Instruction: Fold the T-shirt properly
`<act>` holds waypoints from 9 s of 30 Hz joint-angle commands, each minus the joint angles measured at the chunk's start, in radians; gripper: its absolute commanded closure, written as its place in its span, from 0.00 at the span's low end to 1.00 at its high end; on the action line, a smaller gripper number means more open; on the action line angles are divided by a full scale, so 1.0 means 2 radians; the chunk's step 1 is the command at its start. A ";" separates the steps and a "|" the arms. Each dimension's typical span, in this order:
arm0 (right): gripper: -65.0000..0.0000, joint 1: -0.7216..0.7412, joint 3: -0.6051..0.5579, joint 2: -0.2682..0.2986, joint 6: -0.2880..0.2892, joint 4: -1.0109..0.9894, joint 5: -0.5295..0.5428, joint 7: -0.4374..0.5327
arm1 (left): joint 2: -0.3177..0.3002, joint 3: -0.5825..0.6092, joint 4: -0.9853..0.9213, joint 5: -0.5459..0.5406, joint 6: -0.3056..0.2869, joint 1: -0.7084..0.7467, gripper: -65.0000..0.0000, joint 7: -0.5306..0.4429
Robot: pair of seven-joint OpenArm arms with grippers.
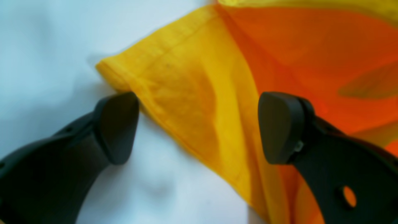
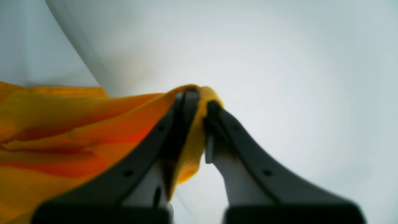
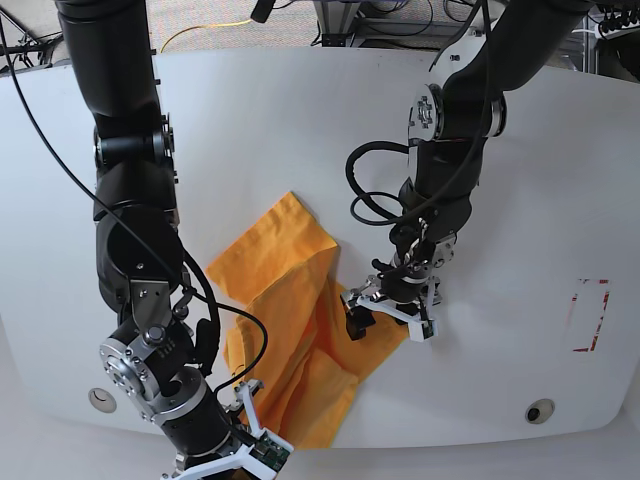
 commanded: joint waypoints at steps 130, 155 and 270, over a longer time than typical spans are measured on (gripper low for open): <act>1.00 -0.020 0.004 0.007 -0.008 0.012 -0.001 0.010 | -0.077 -0.036 0.417 -0.121 0.033 0.232 0.94 0.361; 1.00 0.054 0.119 0.011 -0.008 -0.093 -0.001 0.010 | -0.141 -0.061 0.653 -0.121 -0.023 0.241 1.00 0.406; 1.00 -0.219 0.394 -0.037 -0.008 -0.189 0.031 -0.021 | -0.151 -0.355 0.776 -0.118 -0.196 0.588 1.00 0.481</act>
